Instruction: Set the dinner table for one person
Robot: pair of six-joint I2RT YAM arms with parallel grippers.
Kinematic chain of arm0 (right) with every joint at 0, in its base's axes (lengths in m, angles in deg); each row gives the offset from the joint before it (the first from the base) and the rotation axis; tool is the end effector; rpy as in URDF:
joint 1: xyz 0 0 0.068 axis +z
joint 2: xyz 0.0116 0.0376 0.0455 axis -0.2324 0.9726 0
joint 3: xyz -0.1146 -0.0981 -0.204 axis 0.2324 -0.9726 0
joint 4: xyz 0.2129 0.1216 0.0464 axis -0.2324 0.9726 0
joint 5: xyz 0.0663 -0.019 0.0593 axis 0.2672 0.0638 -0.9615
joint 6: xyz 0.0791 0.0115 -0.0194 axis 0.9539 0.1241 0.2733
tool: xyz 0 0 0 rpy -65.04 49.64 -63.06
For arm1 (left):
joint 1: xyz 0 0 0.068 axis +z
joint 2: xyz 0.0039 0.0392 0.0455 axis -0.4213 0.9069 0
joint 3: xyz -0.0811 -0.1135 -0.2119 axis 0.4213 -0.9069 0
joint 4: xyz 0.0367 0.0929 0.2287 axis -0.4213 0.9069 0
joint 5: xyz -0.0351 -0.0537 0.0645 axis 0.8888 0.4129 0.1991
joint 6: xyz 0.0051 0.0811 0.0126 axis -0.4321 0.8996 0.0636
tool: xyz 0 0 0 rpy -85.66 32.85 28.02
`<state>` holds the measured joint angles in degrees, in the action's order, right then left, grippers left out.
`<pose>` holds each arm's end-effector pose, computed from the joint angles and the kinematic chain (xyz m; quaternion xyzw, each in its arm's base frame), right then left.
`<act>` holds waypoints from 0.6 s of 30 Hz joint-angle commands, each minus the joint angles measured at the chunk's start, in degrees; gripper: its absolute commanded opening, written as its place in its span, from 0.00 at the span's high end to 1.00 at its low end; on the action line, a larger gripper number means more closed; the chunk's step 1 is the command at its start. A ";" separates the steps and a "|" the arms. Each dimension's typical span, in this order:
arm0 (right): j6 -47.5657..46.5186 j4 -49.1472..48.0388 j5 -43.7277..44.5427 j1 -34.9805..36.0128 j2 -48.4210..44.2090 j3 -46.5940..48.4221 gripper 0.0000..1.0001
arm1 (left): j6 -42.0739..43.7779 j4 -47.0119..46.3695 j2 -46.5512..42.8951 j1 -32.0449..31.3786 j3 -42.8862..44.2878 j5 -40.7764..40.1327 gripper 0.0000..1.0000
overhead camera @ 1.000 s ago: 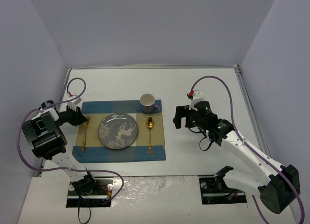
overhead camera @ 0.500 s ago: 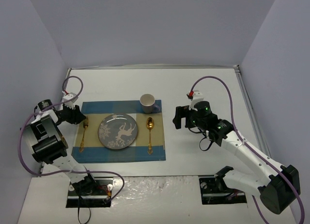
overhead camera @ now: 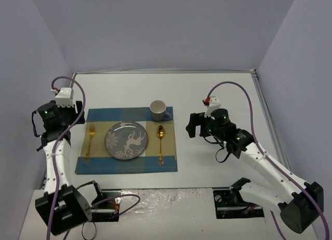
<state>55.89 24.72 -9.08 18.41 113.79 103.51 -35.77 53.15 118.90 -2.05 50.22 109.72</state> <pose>0.2228 0.1433 0.2748 -0.1243 0.8047 0.2594 0.5193 0.2539 0.0762 0.2893 0.0157 0.8119 -0.0085 0.5835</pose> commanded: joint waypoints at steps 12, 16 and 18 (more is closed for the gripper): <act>0.65 -1.20 2.34 -0.65 -5.68 -0.33 0.07 | -10.21 14.38 -6.18 -7.29 -2.22 -14.22 0.18; 0.43 -0.67 3.11 -0.69 -6.42 -0.18 0.07 | -10.81 14.76 -5.09 -7.90 -1.71 -15.14 0.03; 0.48 -0.56 3.22 -0.74 -6.67 -0.08 0.07 | -10.80 14.34 -4.61 -8.21 -2.08 -15.73 0.03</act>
<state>56.31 25.60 -7.76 18.16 108.38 103.00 -44.90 68.91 113.61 -9.53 45.54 95.97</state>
